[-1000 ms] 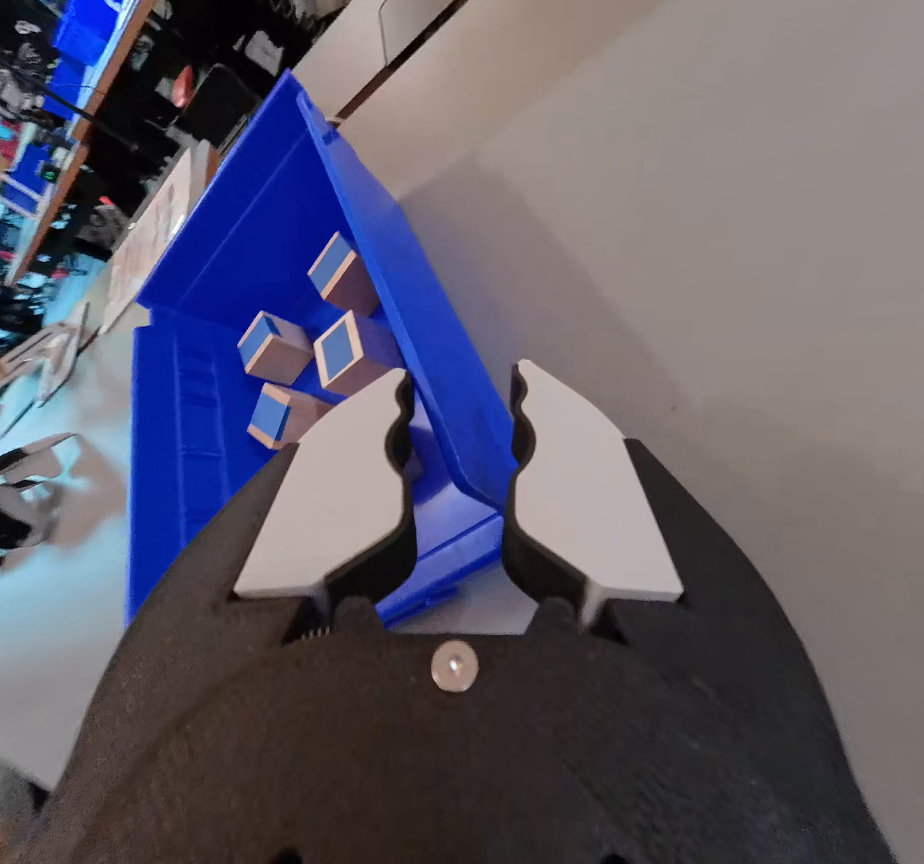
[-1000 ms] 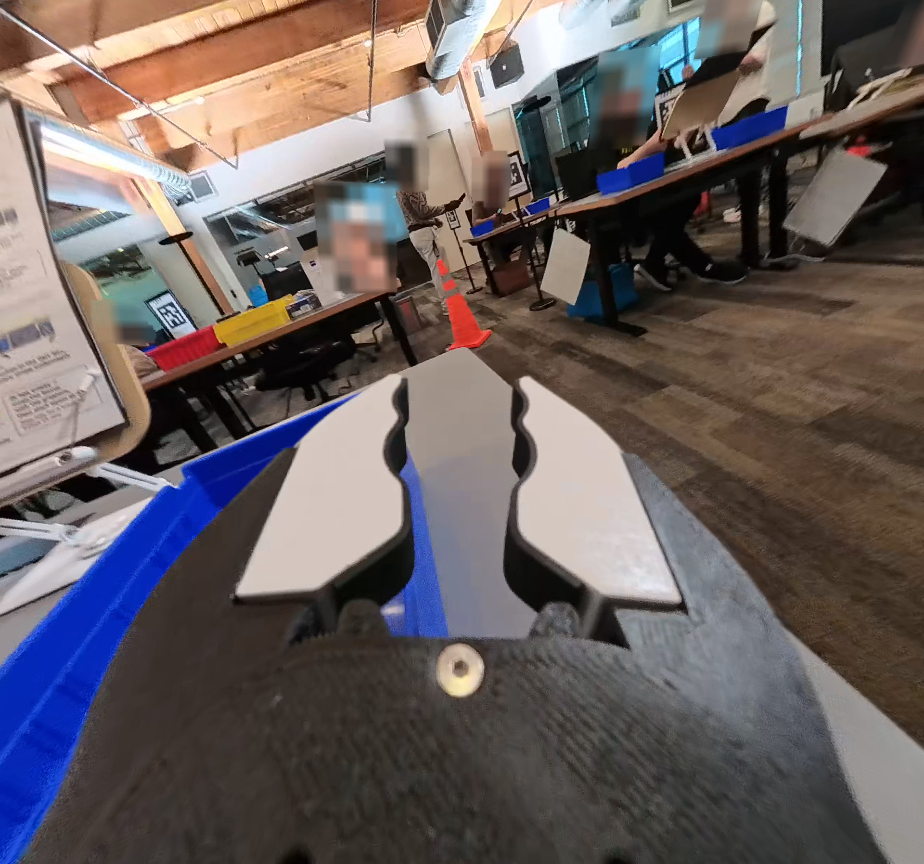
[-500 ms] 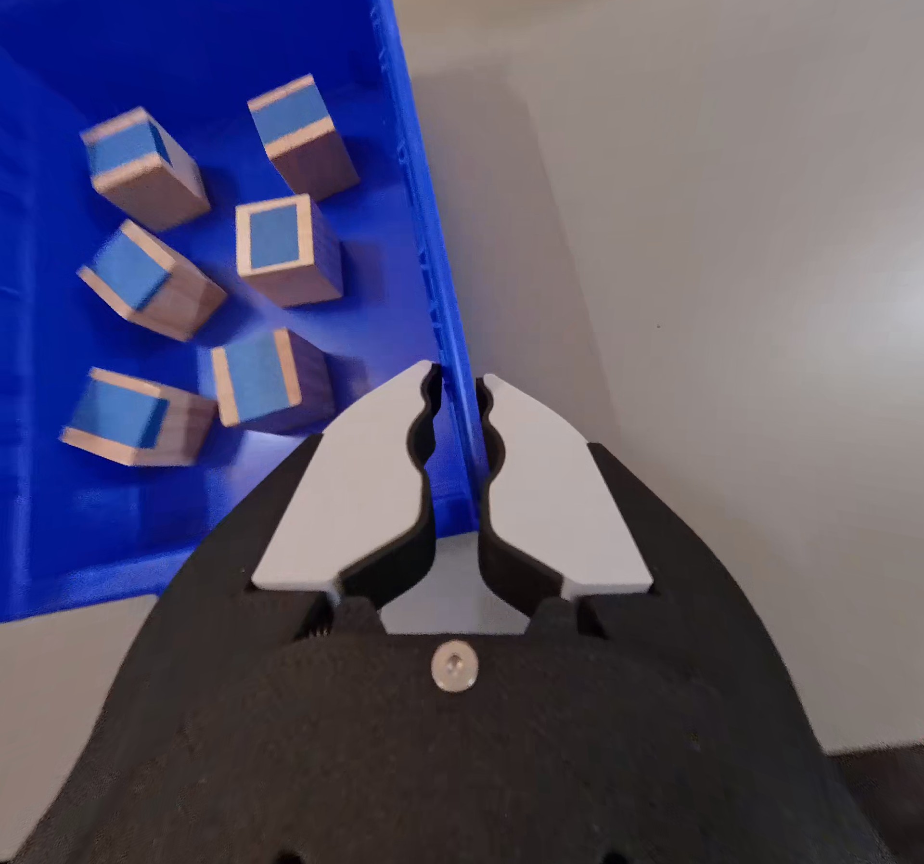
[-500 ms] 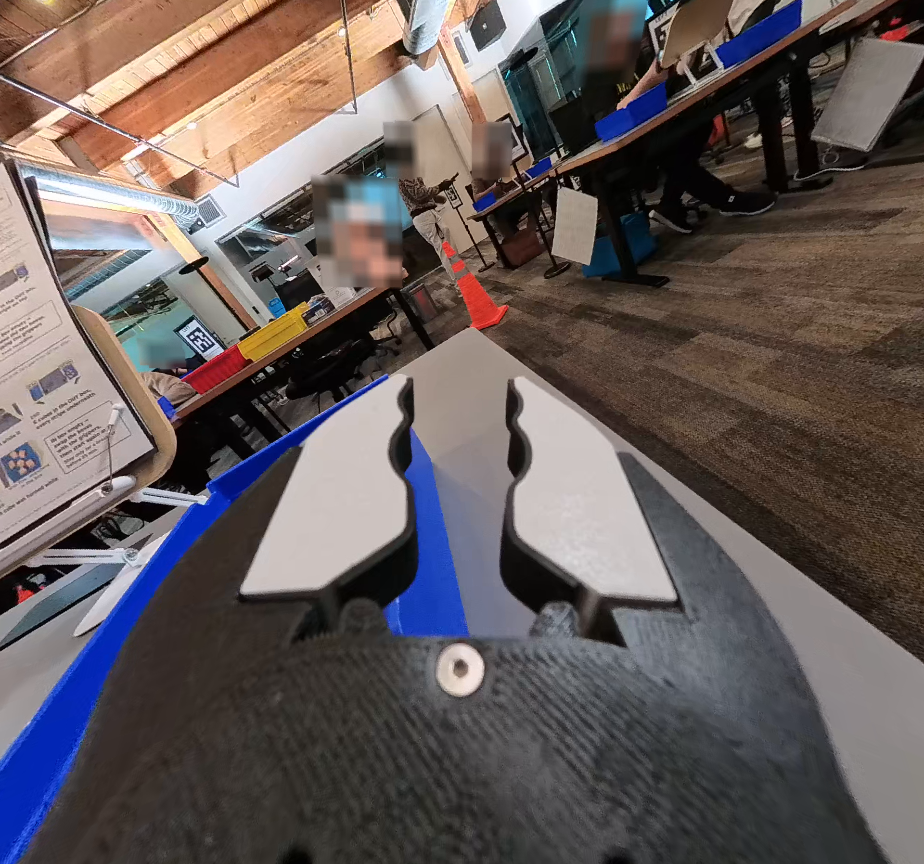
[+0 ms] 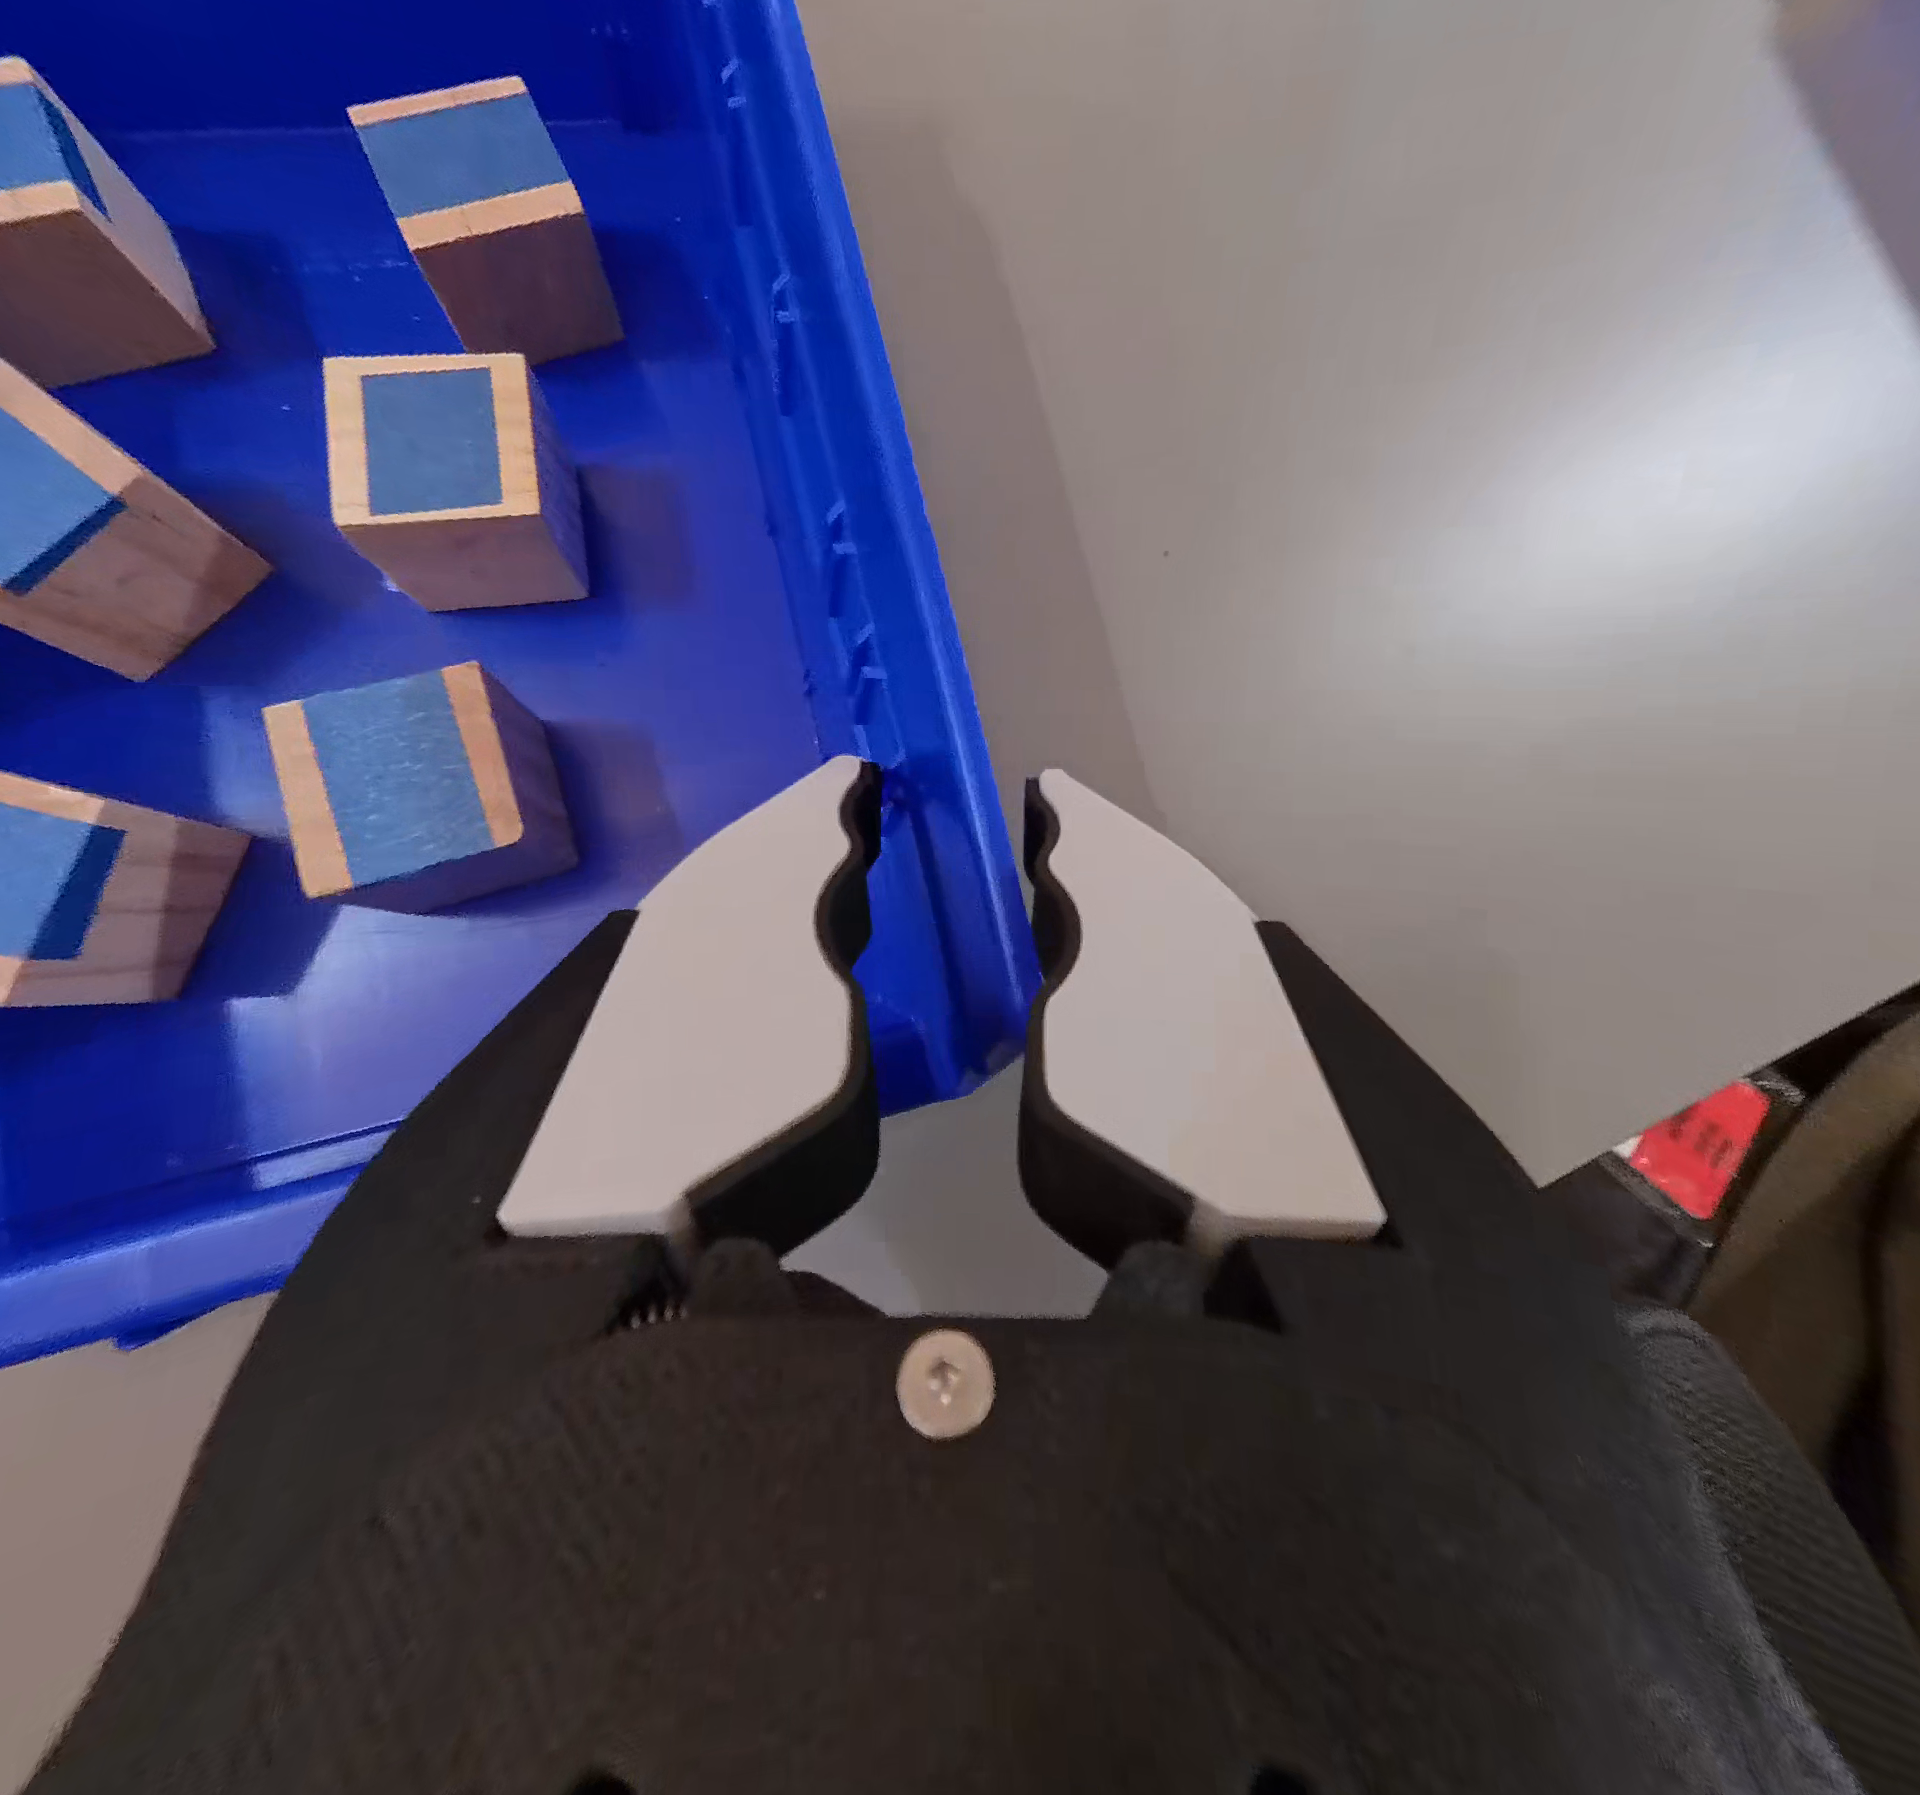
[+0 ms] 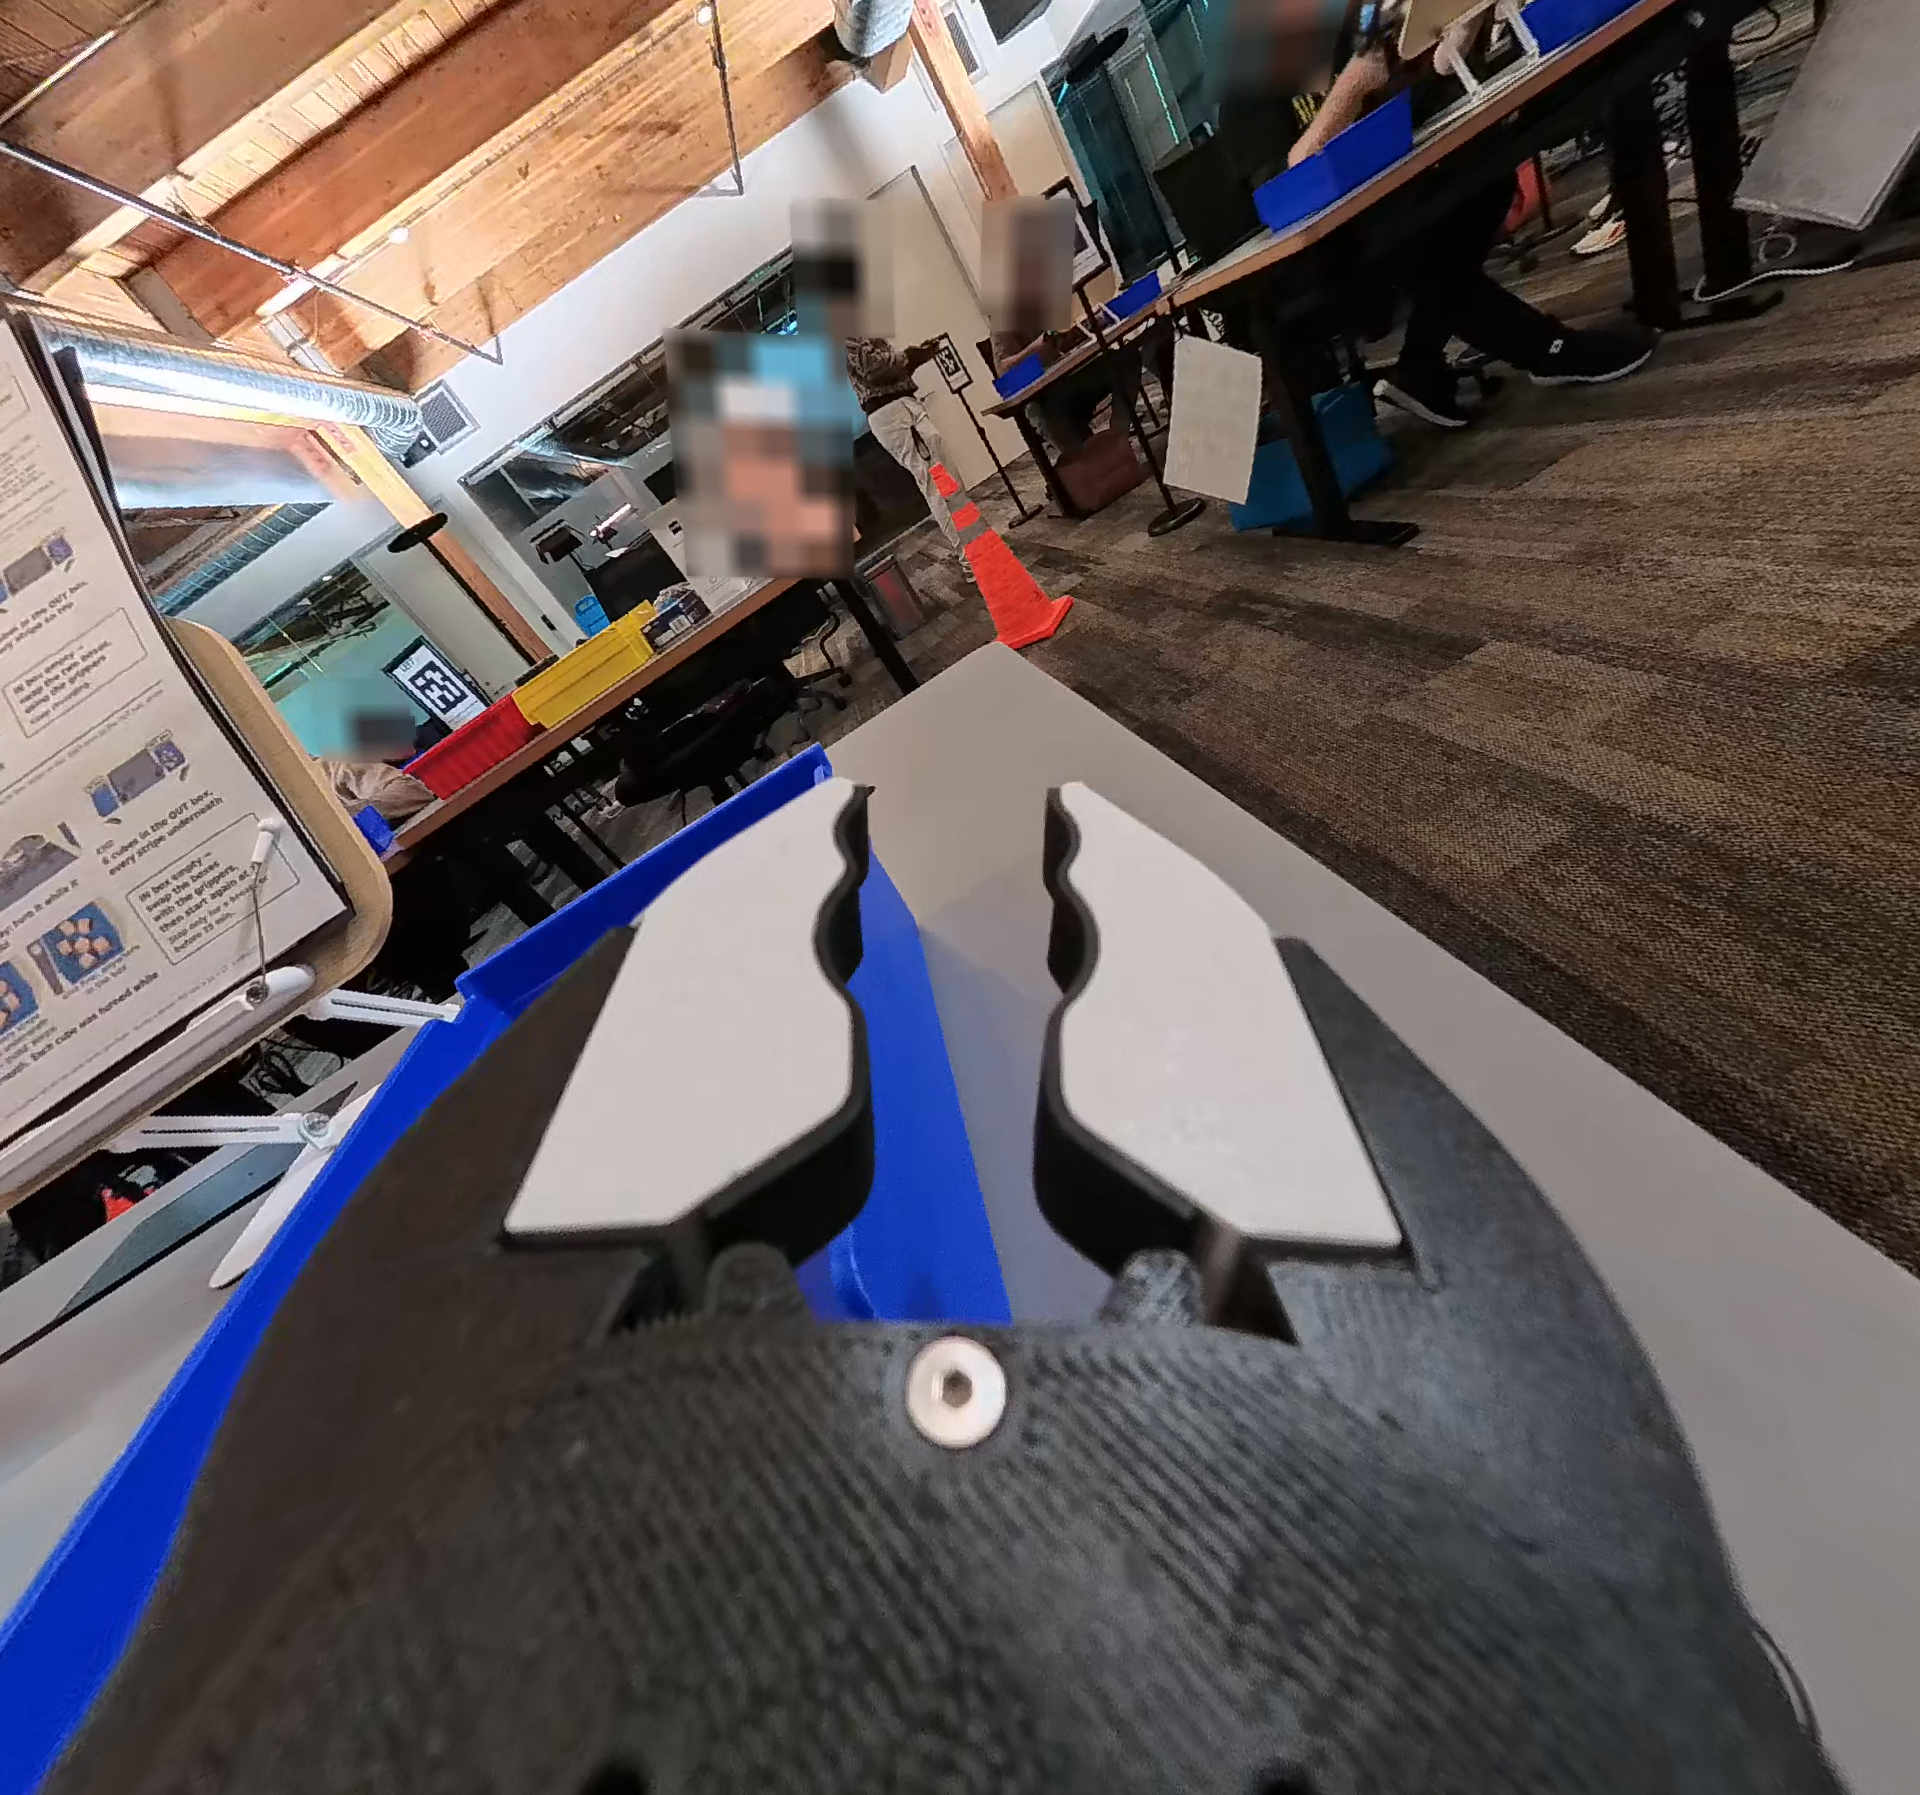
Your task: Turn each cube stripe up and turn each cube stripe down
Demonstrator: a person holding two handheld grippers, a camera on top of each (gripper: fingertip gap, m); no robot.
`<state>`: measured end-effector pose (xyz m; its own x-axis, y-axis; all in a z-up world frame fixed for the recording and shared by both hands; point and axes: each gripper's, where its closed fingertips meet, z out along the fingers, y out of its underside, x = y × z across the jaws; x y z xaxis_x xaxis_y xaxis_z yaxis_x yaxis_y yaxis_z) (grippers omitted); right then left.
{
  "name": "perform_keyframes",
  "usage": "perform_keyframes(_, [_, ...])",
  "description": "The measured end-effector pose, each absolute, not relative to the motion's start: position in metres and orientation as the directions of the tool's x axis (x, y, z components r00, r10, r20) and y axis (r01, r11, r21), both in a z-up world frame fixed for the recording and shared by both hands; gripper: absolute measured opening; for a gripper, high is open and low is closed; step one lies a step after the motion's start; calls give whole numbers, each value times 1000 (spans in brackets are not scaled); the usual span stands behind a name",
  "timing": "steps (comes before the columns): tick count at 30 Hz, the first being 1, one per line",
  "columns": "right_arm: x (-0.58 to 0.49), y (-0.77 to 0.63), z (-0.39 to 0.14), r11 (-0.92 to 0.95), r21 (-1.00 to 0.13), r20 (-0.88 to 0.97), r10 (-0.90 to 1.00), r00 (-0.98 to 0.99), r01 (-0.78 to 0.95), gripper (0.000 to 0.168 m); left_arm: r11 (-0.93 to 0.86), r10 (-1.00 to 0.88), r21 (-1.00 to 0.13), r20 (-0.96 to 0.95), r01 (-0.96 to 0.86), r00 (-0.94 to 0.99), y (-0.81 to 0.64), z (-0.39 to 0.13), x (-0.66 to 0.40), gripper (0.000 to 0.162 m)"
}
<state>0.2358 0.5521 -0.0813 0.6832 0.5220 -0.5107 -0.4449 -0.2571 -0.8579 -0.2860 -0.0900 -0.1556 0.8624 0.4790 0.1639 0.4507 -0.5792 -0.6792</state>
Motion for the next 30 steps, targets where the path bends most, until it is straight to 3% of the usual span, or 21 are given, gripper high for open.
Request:
perform_keyframes(11, [240, 553, -83, -287, -808, -585, 503, 637, -515, 29, -574, 369, -694, 255, 435, 894, -72, -148, -266, 45])
perform_keyframes(17, [242, 551, -78, -268, -790, -603, 506, 617, -552, 29, -433, 270, -797, 332, 421, 904, -69, -106, -260, 36])
perform_keyframes(23, [239, 550, -79, -277, -785, -609, 509, 608, -554, 29, 68, 545, -868, 445, 492, 710, -121, -38, -333, 42])
perform_keyframes(25, [238, 550, -79, -287, -774, -622, 509, 594, -564, 29, 98, 657, -873, 417, 477, 628, -140, -50, -351, 63])
perform_keyframes(30, [238, 548, -80, -296, -763, -635, 507, 583, -574, 29, -52, 751, -836, 328, 546, 574, -139, -98, -362, 68])
